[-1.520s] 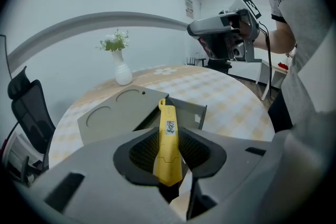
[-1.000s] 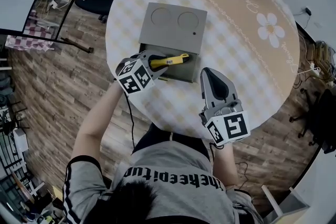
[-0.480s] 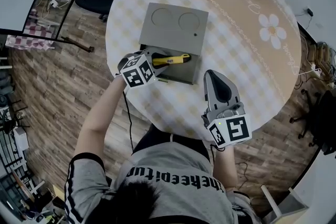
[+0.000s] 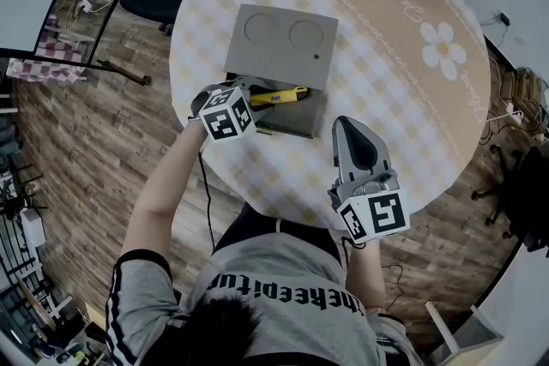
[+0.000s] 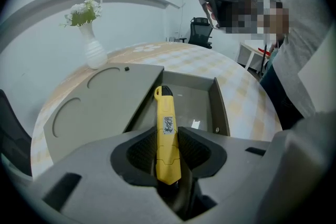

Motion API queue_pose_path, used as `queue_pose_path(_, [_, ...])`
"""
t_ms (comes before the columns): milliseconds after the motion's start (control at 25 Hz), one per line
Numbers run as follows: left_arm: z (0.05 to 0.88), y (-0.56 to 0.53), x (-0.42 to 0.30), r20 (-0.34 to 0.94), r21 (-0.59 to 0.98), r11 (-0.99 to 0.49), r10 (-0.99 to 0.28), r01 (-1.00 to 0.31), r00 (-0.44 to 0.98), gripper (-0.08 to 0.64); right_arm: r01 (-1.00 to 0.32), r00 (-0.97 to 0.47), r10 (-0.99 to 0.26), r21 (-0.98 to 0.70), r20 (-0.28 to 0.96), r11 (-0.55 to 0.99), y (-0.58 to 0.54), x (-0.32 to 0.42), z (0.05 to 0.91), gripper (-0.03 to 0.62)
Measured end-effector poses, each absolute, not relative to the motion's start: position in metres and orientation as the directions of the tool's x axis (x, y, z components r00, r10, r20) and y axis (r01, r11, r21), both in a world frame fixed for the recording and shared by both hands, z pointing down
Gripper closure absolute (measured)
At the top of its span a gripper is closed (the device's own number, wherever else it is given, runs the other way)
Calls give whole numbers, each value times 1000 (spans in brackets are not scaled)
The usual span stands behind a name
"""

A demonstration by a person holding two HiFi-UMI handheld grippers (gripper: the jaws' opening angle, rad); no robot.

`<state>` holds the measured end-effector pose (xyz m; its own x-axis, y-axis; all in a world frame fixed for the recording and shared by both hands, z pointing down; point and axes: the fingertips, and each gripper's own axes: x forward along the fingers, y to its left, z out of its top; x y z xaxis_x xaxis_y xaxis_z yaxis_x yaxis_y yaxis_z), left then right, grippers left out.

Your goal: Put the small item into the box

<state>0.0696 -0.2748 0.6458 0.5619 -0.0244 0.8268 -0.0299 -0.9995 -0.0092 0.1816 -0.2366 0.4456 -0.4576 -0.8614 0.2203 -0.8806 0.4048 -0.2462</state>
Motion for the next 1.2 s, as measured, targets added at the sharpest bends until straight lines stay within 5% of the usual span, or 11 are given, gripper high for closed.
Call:
queue_pose_path(360, [631, -273, 66, 794, 17, -996, -36, -82, 607, 435, -876, -465, -860, -248, 209, 414, -233, 178, 442, 586])
queue_pose_path(720, [583, -278, 63, 658, -27, -969, -201, -245, 726, 529, -856, -503, -844, -244, 187, 456, -232, 162, 435, 586])
queue_pose_path(1200, [519, -265, 51, 459, -32, -899, -402, -437, 792, 544, -817, -570, -803, -228, 173, 530, -226, 134, 427, 586])
